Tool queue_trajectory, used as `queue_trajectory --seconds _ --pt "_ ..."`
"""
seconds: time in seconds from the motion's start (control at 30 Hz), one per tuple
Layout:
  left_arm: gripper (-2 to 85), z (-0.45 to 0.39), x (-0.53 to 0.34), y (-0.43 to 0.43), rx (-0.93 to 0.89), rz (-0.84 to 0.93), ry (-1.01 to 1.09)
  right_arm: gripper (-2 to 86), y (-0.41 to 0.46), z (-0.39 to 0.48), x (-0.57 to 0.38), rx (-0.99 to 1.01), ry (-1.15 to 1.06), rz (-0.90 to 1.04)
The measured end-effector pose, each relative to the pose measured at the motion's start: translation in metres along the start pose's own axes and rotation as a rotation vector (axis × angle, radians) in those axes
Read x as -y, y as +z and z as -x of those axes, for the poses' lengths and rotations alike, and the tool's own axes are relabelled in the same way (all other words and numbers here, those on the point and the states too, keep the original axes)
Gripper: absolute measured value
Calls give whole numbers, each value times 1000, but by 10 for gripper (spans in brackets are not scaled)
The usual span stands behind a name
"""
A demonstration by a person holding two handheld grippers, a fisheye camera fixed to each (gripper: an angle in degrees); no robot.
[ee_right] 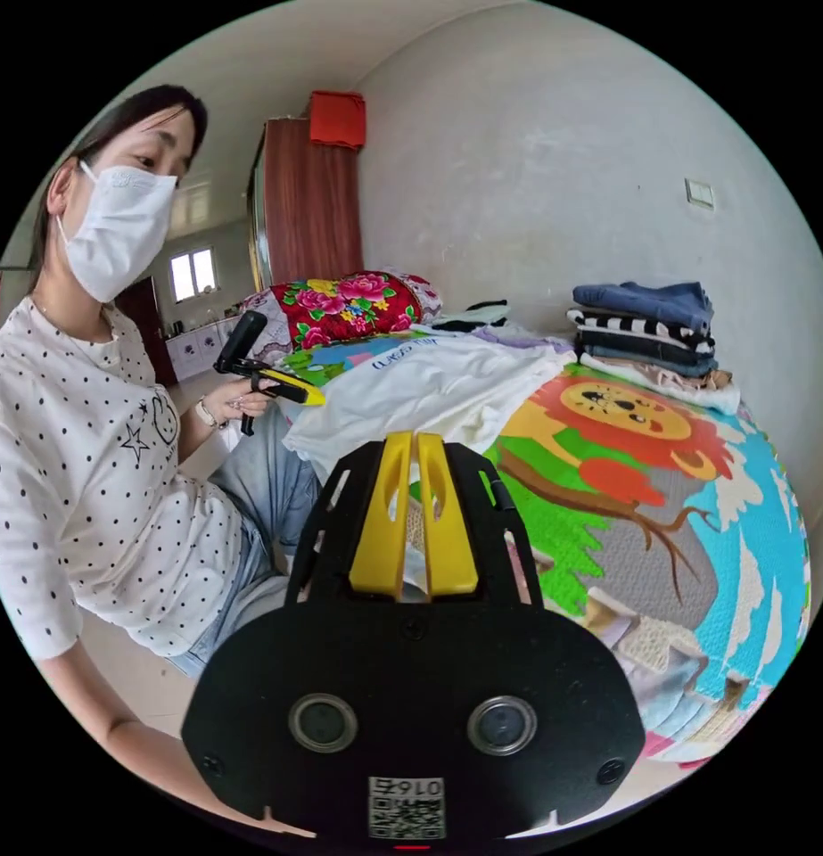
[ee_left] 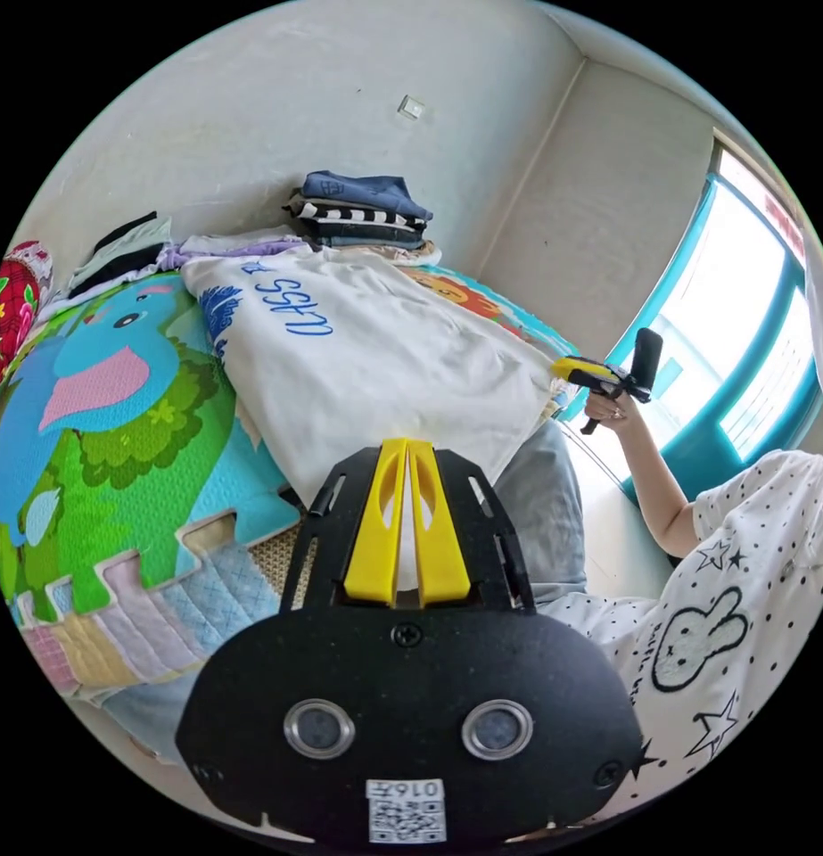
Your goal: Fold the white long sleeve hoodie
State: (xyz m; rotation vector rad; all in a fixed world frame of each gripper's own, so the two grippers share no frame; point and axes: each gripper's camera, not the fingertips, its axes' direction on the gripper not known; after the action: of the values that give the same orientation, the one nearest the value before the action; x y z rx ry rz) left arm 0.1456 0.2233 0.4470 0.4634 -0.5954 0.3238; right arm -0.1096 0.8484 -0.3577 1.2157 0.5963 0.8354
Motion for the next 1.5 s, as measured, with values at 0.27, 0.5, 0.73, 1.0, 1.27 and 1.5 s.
queue_trajectory --seconds 0.27,0.5,0.73,1.0,1.27,1.5 --pt "-9 19 10 -18 -3 24 13 1 -67 41 -5 11 12 -124" --pt "-4 46 4 -72 72 13 4 5 -83 66 5 -82 110 6" --pt "77 118 -26 -118 -153 0 -246 45 -155 130 15 -256 241 -212" --pt "84 168 -44 -104 -482 13 -427 124 -156 240 80 -423 -72 -222" --pt "-7 177 -40 -157 -866 -94 -390 170 -124 334 145 -279 -352 -122" --pt "-9 160 -15 -187 -1031 -187 -407 195 -87 412 195 -369 -528 -138"
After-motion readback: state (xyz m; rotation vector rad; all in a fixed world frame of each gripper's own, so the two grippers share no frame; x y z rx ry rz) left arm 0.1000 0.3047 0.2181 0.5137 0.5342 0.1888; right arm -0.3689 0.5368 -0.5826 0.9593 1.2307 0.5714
